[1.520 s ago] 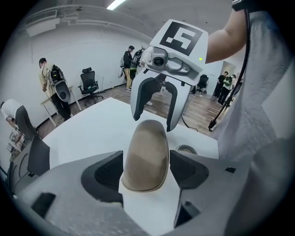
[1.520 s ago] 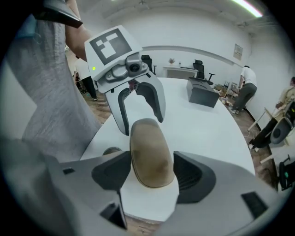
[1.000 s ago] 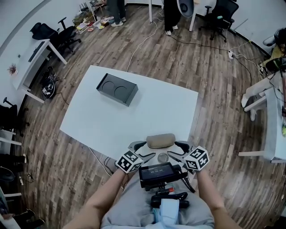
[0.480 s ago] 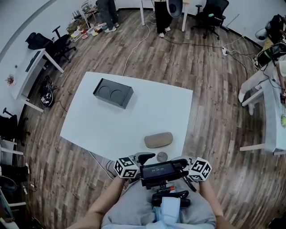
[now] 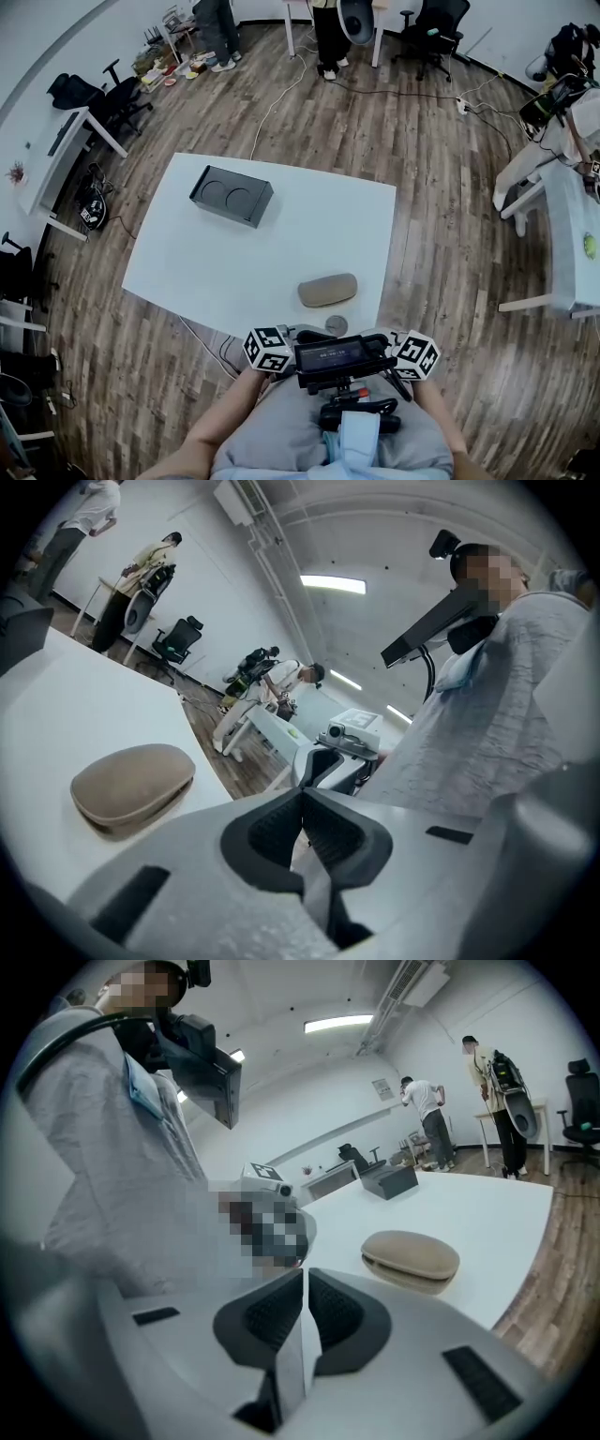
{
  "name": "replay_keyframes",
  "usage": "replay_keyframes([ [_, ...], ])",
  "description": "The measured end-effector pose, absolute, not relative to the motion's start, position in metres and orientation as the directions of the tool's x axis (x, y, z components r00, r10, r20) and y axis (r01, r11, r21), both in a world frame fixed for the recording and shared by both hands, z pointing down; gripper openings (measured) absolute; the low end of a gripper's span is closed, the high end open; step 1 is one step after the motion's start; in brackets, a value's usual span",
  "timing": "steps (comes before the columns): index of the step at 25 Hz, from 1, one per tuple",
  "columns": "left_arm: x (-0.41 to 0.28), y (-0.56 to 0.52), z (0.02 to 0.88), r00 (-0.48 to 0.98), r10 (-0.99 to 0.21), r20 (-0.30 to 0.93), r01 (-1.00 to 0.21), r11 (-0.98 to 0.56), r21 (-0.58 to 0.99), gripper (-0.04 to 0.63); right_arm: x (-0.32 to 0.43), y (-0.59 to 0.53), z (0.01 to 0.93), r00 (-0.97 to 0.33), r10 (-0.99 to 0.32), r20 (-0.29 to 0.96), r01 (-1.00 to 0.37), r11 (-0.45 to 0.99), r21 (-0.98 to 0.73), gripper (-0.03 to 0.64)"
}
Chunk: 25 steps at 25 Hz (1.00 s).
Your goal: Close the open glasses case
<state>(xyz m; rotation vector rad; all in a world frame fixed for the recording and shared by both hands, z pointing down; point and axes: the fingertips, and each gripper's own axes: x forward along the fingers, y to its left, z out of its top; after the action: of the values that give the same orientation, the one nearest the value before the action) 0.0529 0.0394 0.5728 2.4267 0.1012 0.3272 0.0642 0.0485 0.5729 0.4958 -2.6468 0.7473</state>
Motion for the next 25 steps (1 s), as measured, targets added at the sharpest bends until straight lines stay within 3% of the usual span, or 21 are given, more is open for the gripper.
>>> replay_keyframes([
  [25, 0.053, 0.038, 0.587, 0.946, 0.200, 0.253, -0.019, -0.749, 0.662, 0.020, 0.068, 0.040, 0.575, -0.869, -0.253, 0.426, -0.445, 0.776, -0.446, 0.037],
])
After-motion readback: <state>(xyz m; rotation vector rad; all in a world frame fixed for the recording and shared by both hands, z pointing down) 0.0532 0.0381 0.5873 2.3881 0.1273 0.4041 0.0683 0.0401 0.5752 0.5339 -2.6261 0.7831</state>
